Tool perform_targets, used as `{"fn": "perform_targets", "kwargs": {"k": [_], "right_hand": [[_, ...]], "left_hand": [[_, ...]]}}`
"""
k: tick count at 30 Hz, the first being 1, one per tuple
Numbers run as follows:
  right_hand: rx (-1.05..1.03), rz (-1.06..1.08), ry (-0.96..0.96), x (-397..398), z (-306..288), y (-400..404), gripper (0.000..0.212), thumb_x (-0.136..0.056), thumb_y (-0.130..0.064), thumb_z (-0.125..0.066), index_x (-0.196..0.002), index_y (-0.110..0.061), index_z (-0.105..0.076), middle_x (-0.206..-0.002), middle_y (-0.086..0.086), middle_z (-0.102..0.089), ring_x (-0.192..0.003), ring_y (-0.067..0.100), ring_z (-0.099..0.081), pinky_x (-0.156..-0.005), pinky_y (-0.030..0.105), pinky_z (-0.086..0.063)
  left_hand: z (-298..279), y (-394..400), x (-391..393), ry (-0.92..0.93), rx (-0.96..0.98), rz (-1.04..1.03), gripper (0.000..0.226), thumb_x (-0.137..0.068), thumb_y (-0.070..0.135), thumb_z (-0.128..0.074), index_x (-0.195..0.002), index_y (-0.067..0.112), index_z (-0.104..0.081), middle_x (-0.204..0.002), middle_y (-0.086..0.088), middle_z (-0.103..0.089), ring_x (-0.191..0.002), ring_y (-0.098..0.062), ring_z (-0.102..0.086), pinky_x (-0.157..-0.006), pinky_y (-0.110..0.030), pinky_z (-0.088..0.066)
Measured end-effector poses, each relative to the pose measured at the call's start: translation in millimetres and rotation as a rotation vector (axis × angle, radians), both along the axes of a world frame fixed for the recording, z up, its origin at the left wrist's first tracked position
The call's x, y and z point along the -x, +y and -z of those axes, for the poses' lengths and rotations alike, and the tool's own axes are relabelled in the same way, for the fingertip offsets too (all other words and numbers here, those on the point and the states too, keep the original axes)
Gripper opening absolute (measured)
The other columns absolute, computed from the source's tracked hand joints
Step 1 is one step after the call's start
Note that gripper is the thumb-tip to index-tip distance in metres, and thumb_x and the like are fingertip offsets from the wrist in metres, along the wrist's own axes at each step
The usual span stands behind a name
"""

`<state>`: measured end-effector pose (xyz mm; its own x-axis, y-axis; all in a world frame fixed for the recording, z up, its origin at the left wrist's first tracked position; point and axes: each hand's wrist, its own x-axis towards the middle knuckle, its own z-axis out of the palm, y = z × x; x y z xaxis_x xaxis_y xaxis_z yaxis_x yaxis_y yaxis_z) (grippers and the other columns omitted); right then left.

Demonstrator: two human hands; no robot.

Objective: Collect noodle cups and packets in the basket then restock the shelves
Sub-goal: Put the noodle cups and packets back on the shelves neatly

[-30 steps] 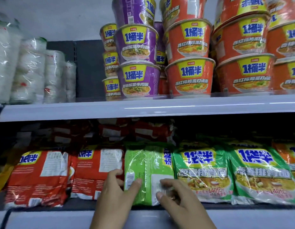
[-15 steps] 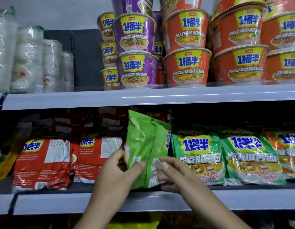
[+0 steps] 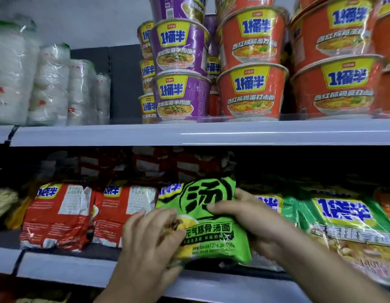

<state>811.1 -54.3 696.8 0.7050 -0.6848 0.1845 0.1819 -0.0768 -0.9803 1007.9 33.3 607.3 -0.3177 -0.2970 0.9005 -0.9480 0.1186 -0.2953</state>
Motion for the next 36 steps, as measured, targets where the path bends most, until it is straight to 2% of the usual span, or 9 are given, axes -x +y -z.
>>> {"fn": "perform_targets", "kwargs": {"k": [3, 8, 14, 18, 21, 25, 27, 30, 36], "right_hand": [[0.068, 0.113, 0.003, -8.9, 26.5, -4.2, 0.039, -0.083, 0.003, -0.069, -0.111, -0.023, -0.059, -0.097, 0.011, -0.076, -0.087, 0.031, -0.073, -0.082, 0.049, -0.059], [0.391, 0.333, 0.091, -12.7, 46.7, -7.9, 0.067, -0.078, -0.055, -0.073, -0.133, -0.052, -0.035, -0.138, -0.022, -0.052, -0.122, 0.006, -0.055, -0.108, 0.042, -0.041], [0.617, 0.496, 0.087, -22.0, 57.9, -4.4, 0.064, -0.092, -0.035, -0.063, -0.144, -0.043, -0.026, -0.129, -0.025, -0.057, -0.116, -0.008, -0.054, -0.103, 0.033, -0.049], [0.797, 0.666, 0.258, -42.1, 62.2, 6.5, 0.096, -0.096, -0.035, -0.058, -0.147, -0.047, 0.021, -0.155, -0.029, 0.005, -0.128, -0.031, -0.001, -0.1, -0.004, -0.017], [0.926, 0.788, 0.321, -64.4, 63.9, 18.0, 0.088, -0.097, -0.051, -0.046, -0.144, -0.046, 0.029, -0.153, -0.021, 0.036, -0.137, -0.01, 0.029, -0.112, 0.017, 0.006], [1.167, 0.876, 0.506, -85.5, 76.8, 4.6, 0.071, -0.097, -0.064, -0.014, -0.157, -0.028, -0.003, -0.163, -0.009, 0.014, -0.15, 0.015, 0.02, -0.121, 0.038, 0.005], [1.147, 0.829, 0.61, -81.1, 79.8, -1.6, 0.078, -0.083, -0.078, 0.01, -0.15, -0.039, 0.014, -0.15, -0.024, 0.031, -0.14, 0.002, 0.037, -0.12, 0.034, 0.012], [1.192, 0.791, 0.797, -68.3, 78.8, -1.5, 0.081, -0.079, -0.078, 0.006, -0.143, -0.038, 0.033, -0.143, -0.024, 0.045, -0.13, -0.002, 0.049, -0.106, 0.018, 0.032], [1.14, 0.77, 0.804, -59.2, 75.1, -2.8, 0.092, -0.077, -0.084, -0.007, -0.144, -0.037, 0.035, -0.15, -0.02, 0.04, -0.138, 0.0, 0.038, -0.112, 0.018, 0.019]], "left_hand": [[8.4, -4.1, -5.3, 0.136, -0.237, 0.018, 0.063, -0.068, 0.079, -0.065, -0.114, 0.037, -0.054, -0.154, -0.002, -0.03, -0.146, -0.021, -0.021, -0.11, -0.054, -0.028], [8.1, -16.3, -8.8, 0.379, -0.312, 0.064, 0.063, -0.073, 0.086, -0.048, -0.127, 0.054, -0.037, -0.16, 0.024, 0.002, -0.148, -0.001, 0.006, -0.105, -0.049, -0.025], [-8.6, -28.5, -27.7, 0.143, -0.34, 0.022, 0.063, -0.081, 0.075, -0.048, -0.135, 0.041, -0.045, -0.163, 0.007, -0.009, -0.151, -0.016, -0.004, -0.105, -0.041, -0.027], [-1.4, -33.0, -43.2, 0.061, -0.353, -0.026, 0.065, -0.081, 0.074, -0.046, -0.136, 0.039, -0.046, -0.16, 0.002, -0.022, -0.148, -0.02, -0.018, -0.109, -0.043, -0.032], [4.6, -35.9, -41.5, 0.061, -0.3, -0.03, 0.058, -0.079, 0.068, -0.051, -0.125, 0.033, -0.055, -0.147, -0.002, -0.044, -0.138, -0.023, -0.034, -0.113, -0.037, -0.025], [6.0, -42.7, -37.4, 0.133, -0.283, 0.005, 0.051, -0.069, 0.057, -0.056, -0.112, 0.029, -0.054, -0.13, -0.004, -0.055, -0.123, -0.025, -0.044, -0.102, -0.037, -0.03], [5.4, -45.0, -41.5, 0.152, -0.32, -0.015, 0.058, -0.07, 0.067, -0.052, -0.116, 0.033, -0.053, -0.134, -0.002, -0.049, -0.122, -0.025, -0.043, -0.104, -0.038, -0.037], [3.8, -44.6, -46.3, 0.167, -0.397, -0.09, 0.087, -0.077, 0.084, -0.034, -0.14, 0.027, -0.047, -0.153, -0.007, -0.038, -0.129, -0.025, -0.038, -0.1, -0.036, -0.038], [0.0, -38.9, -40.8, 0.268, -0.543, -0.158, 0.114, -0.076, 0.091, -0.022, -0.147, 0.005, -0.039, -0.156, -0.009, -0.036, -0.135, -0.027, -0.039, -0.105, -0.038, -0.026]]}}
